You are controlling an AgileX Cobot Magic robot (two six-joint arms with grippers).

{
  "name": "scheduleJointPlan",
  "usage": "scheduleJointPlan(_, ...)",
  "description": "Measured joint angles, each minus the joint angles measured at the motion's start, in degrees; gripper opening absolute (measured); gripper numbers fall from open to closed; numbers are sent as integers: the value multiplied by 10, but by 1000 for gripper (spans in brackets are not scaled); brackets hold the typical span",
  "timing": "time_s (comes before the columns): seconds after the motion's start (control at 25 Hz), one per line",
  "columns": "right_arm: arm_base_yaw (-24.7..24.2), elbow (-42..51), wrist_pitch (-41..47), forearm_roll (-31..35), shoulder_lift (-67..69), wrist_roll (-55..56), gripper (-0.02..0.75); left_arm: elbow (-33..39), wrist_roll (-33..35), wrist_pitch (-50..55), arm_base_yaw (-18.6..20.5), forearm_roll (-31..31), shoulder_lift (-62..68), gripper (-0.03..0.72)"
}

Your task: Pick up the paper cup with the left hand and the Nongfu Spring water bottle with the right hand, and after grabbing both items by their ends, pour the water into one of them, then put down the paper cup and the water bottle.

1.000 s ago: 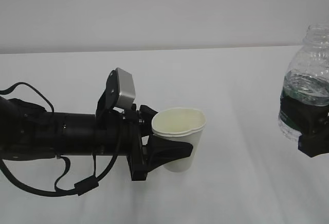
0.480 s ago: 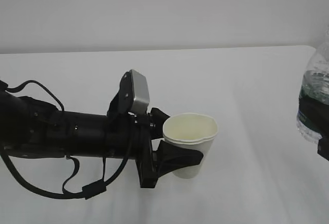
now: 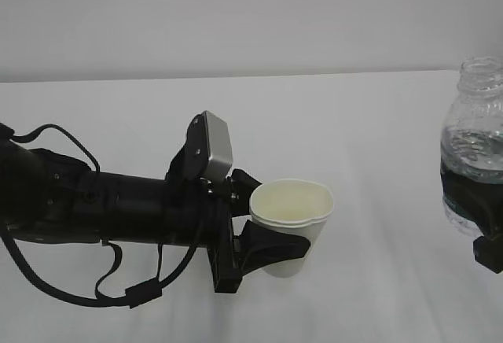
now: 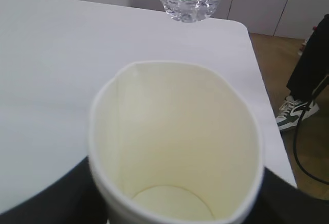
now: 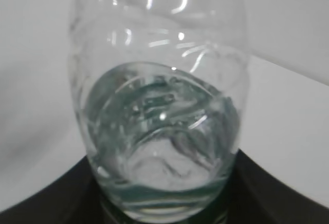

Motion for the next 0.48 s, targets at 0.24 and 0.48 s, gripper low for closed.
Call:
scheduleJointPlan(0.24,0,0,0,-1,14,-19,427,0,12,0,-4,11,0,445)
scheduleJointPlan(0.48,0,0,0,-2,15,-41,427,-5,37,0,-26,1,0,445)
